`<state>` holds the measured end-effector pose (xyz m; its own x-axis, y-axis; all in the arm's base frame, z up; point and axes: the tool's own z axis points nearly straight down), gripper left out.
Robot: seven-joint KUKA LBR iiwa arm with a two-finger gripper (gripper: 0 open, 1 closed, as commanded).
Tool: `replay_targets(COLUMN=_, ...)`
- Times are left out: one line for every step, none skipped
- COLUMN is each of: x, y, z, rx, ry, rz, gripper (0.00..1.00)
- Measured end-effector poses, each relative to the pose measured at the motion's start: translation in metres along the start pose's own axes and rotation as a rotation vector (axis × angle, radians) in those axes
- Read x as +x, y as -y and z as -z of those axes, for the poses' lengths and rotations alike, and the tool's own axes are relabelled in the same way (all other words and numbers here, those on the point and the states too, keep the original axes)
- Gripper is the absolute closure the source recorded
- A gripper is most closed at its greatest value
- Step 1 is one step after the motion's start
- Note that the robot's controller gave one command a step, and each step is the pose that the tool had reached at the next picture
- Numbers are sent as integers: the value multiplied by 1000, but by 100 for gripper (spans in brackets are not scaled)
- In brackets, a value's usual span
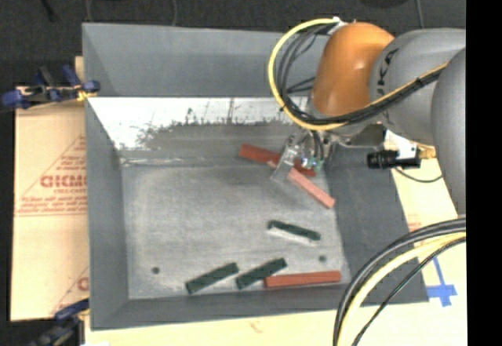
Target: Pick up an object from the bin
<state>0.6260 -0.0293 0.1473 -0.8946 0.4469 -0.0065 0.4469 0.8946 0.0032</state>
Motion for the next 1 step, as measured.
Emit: replay_targets(x=-1, y=0, z=4, rx=1, ry=-2, rz=1, gripper=100)
